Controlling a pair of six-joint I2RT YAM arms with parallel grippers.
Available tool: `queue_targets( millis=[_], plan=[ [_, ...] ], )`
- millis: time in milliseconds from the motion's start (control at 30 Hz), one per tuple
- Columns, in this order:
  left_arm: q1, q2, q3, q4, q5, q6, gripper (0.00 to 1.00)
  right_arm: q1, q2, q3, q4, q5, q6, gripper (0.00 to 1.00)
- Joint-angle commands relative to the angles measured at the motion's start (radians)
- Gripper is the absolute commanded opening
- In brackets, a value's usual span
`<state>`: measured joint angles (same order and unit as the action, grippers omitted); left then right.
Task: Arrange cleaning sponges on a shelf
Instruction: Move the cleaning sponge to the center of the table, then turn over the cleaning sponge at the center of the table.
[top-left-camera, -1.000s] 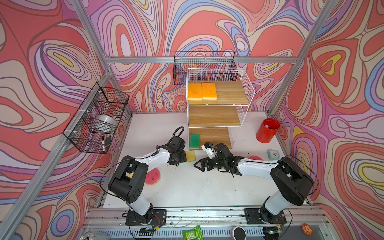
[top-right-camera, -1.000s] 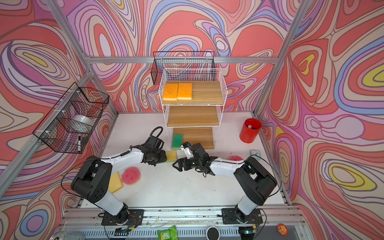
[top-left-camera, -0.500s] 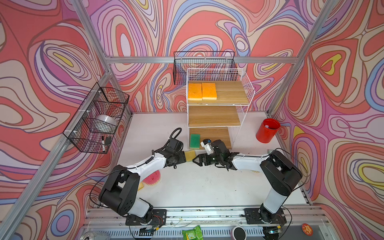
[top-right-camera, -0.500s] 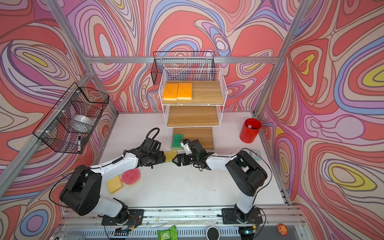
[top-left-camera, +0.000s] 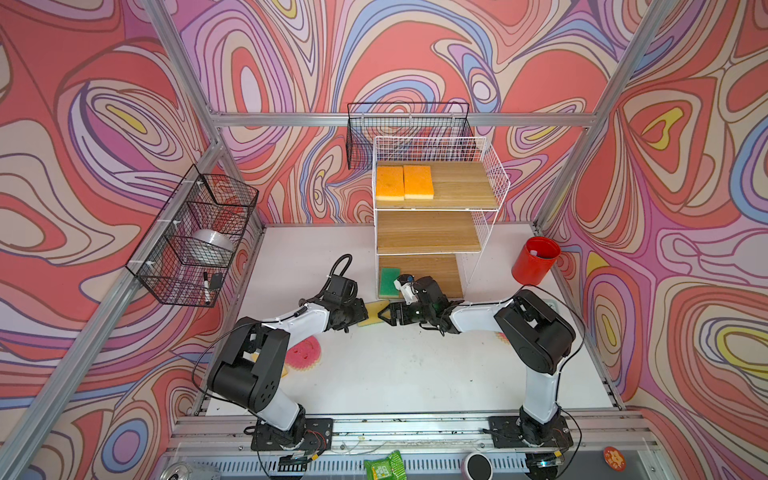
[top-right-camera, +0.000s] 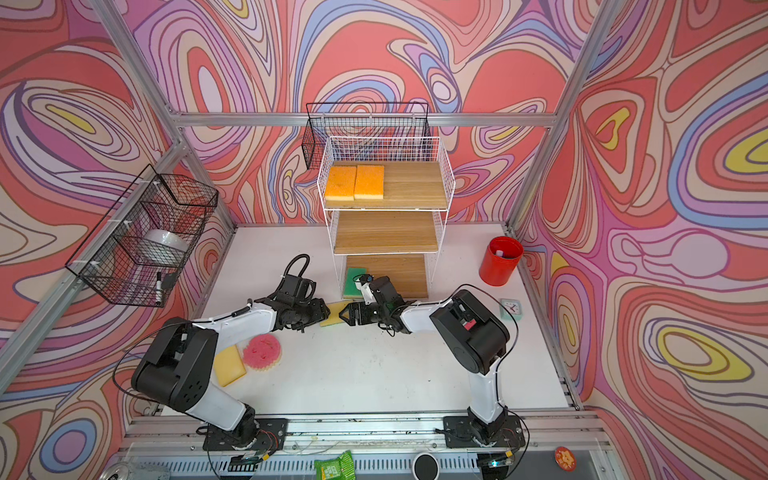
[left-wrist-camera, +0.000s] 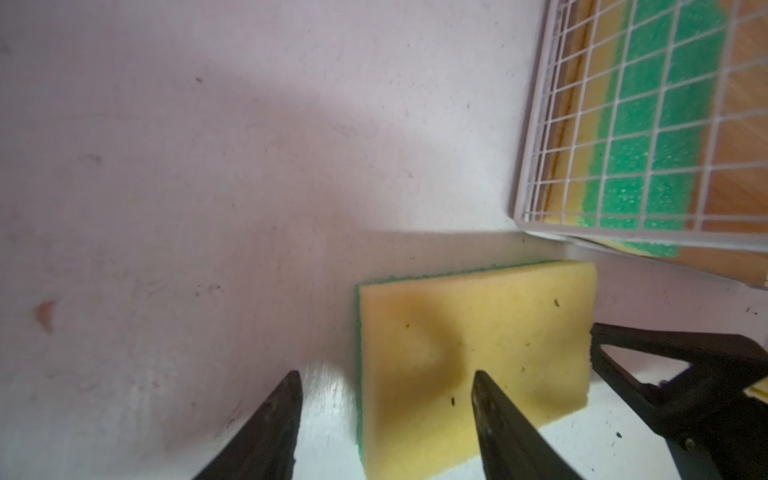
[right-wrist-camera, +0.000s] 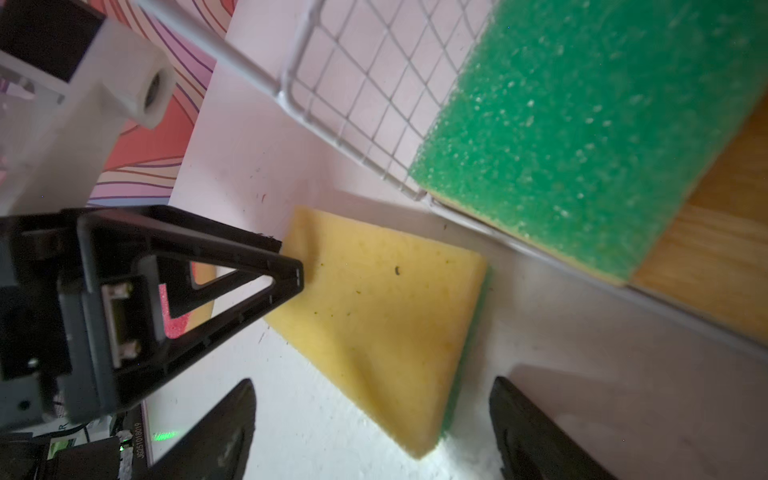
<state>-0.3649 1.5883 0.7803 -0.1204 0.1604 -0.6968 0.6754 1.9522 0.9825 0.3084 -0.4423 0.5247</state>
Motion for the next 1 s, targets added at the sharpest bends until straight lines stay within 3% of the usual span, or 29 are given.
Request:
queue_targets(
  millis=[0,233,500,700,967],
  plan=[
    [0.004,0.031,0.007,0.057,0.02,-0.009,0.65,0.008,0.036,0.018,0.023,-0.049,0.011,0.89],
    [0.007,0.074,-0.031,0.143,0.042,-0.012,0.62,0.02,0.064,-0.001,0.128,-0.151,0.059,0.84],
    [0.009,0.049,-0.07,0.186,0.065,-0.013,0.52,0.021,0.046,-0.017,0.128,-0.146,0.064,0.79],
    [0.009,-0.019,-0.087,0.172,0.076,-0.004,0.37,0.023,0.05,-0.017,0.091,-0.108,0.049,0.79],
    [0.01,-0.093,-0.098,0.134,0.075,0.003,0.1,0.022,0.058,-0.015,0.076,-0.09,0.042,0.79]
  ],
)
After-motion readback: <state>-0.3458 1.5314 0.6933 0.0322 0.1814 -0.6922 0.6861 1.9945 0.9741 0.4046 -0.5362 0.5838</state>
